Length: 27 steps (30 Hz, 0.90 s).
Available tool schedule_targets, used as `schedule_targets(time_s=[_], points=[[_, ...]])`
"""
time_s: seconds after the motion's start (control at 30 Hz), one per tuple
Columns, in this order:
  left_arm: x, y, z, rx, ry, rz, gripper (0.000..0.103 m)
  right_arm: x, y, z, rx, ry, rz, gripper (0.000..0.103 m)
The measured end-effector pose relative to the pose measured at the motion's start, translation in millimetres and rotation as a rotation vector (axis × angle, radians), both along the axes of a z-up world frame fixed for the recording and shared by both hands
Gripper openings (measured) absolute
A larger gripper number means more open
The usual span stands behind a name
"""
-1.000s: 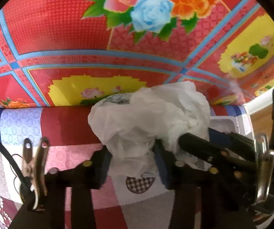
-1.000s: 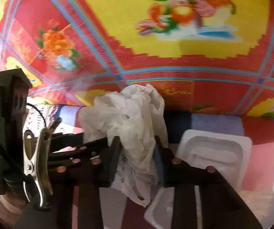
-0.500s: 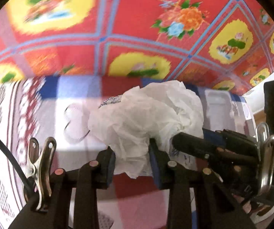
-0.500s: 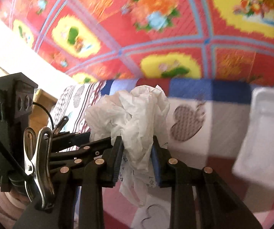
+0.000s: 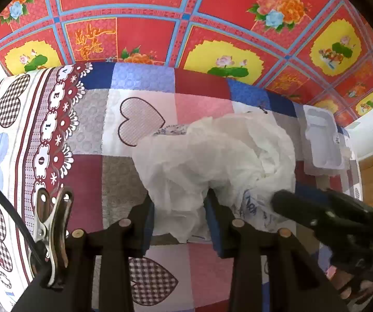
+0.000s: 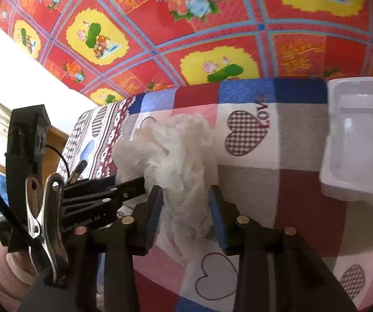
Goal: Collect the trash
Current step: 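Lift the white plastic bag with both grippers and carry it over the red bucket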
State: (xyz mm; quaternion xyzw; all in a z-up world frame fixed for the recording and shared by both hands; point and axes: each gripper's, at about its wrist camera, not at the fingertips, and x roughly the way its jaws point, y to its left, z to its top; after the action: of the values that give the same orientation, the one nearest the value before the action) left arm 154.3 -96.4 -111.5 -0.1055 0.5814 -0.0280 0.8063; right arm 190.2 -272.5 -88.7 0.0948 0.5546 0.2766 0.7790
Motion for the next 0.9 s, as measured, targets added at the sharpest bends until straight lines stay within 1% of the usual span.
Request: schedule_targets(time_s=[0.1, 0.17, 0.3, 0.43, 0.47, 0.5, 0.53, 0.6, 0.7, 0.83, 0.9], points=[[2, 3, -5, -0.005, 0.018, 0.017, 0.046, 2, 3, -8, -0.025, 0.011, -0.006, 0.042], [4, 3, -9, -0.013, 0.018, 0.020, 0.047, 4, 4, -14, -0.037, 0.015, -0.014, 0.042], [5, -2, -10, 0.012, 0.012, 0.006, 0.048, 8, 5, -28, -0.039, 0.051, -0.026, 0.042], [7, -12, -13, 0.051, 0.000, -0.003, 0.049, 5, 9, -24, -0.063, 0.003, -0.010, 0.042], [7, -15, -14, 0.057, -0.002, -0.003, 0.049, 5, 10, -24, -0.060, 0.004, 0.004, 0.035], [8, -17, -15, 0.057, -0.003, -0.006, 0.048, 4, 12, -25, -0.045, 0.018, 0.022, 0.030], [8, -19, -15, 0.053, -0.003, -0.008, 0.044, 3, 13, -25, -0.030, 0.023, 0.031, 0.028], [7, -22, -16, 0.048, 0.005, -0.012, 0.039, -1, 17, -23, -0.032, 0.001, 0.044, 0.022], [4, -22, -16, 0.033, 0.018, 0.010, 0.030, -7, 24, -17, -0.016, -0.020, 0.064, 0.016], [-8, -15, -10, 0.026, 0.003, 0.029, 0.024, -19, 39, -10, 0.007, -0.024, 0.101, 0.014], [-15, -6, -5, 0.012, -0.007, 0.052, 0.022, -25, 46, -7, 0.021, -0.026, 0.115, 0.014]])
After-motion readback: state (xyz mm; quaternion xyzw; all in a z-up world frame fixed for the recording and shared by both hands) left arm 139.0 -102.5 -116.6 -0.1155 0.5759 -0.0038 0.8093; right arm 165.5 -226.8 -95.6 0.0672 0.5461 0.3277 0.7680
